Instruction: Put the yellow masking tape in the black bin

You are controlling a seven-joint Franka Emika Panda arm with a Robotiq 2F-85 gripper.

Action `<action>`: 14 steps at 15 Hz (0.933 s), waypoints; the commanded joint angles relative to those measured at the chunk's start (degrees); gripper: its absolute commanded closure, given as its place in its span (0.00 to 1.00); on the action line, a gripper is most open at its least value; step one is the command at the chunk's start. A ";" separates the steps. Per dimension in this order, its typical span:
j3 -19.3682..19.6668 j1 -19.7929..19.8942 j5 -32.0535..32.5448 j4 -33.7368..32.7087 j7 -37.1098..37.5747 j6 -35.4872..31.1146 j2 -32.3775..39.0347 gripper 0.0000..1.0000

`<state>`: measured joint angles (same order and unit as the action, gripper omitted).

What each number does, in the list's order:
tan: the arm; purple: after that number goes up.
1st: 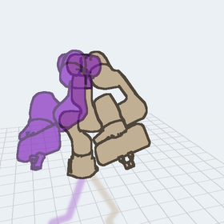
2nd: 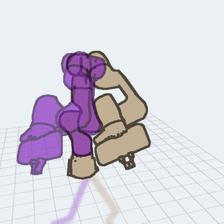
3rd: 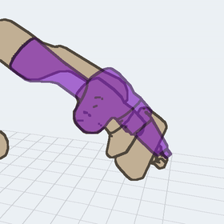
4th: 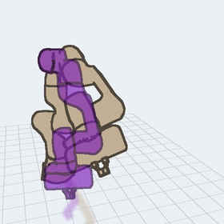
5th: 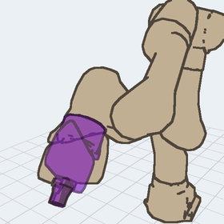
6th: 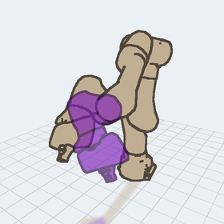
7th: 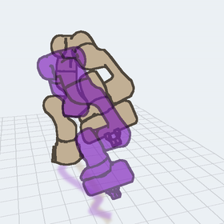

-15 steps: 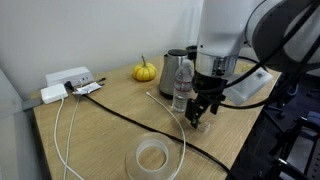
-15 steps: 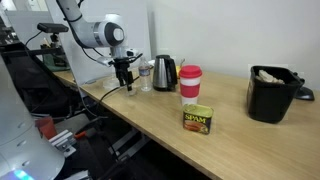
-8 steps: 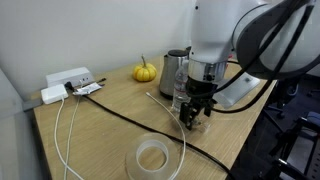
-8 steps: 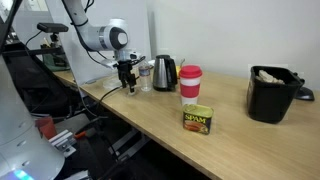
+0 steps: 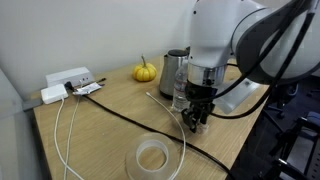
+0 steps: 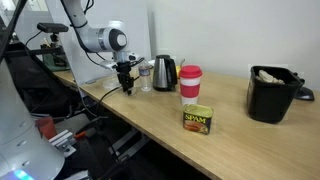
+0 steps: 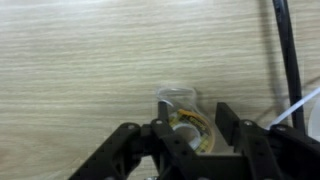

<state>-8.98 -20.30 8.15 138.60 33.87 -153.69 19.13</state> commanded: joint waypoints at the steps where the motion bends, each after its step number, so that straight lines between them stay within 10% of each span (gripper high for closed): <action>1: 1.22 -1.32 -0.13 -0.65 -1.09 -0.74 0.99 0.72; 4: 1.43 -1.60 -0.04 -0.59 -0.85 -0.72 0.76 0.94; 14: -2.98 -2.69 -4.11 9.13 0.30 -0.12 -12.36 0.92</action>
<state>-10.36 -22.82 6.20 142.60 34.17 -153.67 13.07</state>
